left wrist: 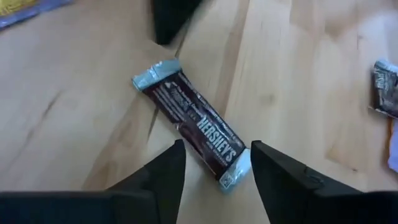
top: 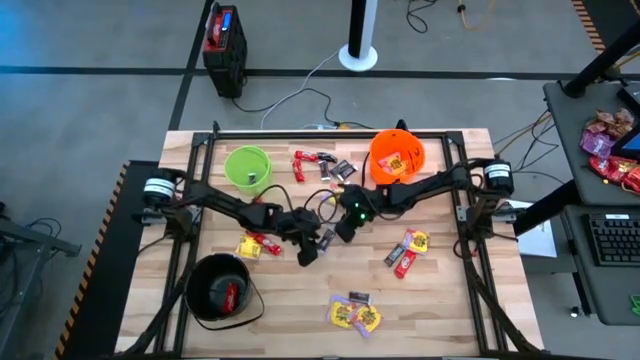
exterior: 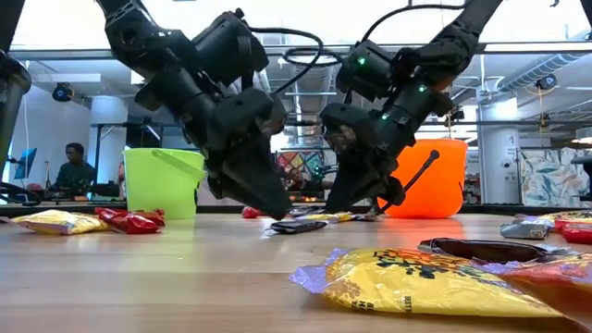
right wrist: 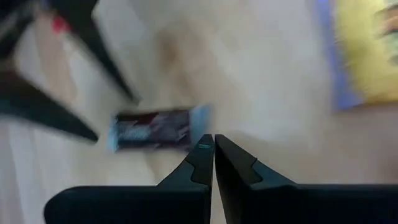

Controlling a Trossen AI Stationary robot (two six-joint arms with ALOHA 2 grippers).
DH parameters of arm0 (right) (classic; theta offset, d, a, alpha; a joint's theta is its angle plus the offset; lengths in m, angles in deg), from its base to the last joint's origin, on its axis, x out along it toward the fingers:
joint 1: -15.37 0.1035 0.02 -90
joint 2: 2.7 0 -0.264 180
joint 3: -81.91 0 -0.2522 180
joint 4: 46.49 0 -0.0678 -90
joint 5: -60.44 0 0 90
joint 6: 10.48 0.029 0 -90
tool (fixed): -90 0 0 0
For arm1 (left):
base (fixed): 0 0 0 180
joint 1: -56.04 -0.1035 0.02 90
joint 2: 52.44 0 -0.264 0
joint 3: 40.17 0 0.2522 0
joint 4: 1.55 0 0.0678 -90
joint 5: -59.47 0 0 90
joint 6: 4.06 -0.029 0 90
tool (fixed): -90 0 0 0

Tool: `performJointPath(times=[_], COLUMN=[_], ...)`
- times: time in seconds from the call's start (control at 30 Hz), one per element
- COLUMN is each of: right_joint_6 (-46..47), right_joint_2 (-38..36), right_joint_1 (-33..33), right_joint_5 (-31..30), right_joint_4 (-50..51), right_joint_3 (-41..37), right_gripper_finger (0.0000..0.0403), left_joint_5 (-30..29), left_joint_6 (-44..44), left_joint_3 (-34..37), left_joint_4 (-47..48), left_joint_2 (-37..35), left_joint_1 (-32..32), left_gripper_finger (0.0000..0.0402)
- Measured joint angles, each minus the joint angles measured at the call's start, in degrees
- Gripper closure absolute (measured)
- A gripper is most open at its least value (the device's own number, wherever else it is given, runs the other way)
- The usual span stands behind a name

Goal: Sort candy by brand, put in halloween buckets
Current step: Put the brown candy into the green bucket

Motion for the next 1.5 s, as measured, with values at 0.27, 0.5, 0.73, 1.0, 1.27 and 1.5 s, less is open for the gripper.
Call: performJointPath(times=[0.27,0.5,0.73,1.0,1.27,1.5], right_joint_6=[-0.39,-0.22,0.84,3.51,4.16,3.45], right_joint_2=[1.81,5.32,3.35,-2.60,-0.13,2.57], right_joint_1=[-7.10,-7.82,-8.65,-8.55,-5.33,-4.47], right_joint_5=[16.09,20.94,22.35,25.49,23.75,19.32], right_joint_4=[-0.13,-2.46,-0.18,0.38,-3.74,-6.93], right_joint_3=[0.00,0.11,0.05,-0.04,-0.04,-0.02], right_gripper_finger=[0.0366,0.0280,0.0215,0.0184,0.0179,0.0201], left_joint_5=[0.04,0.17,0.31,0.39,-0.02,-0.90], left_joint_6=[0.39,0.42,0.55,0.59,0.63,0.68], left_joint_3=[-0.18,-0.23,-0.21,-0.12,-0.06,-0.02], left_joint_4=[-0.73,-0.93,-0.94,-1.01,-1.70,-2.17], left_joint_2=[3.31,4.52,4.54,4.63,4.63,4.67], left_joint_1=[0.36,0.36,0.36,0.38,0.42,0.49], left_gripper_finger=[0.0317,0.0359,0.0364,0.0365,0.0365,0.0365])
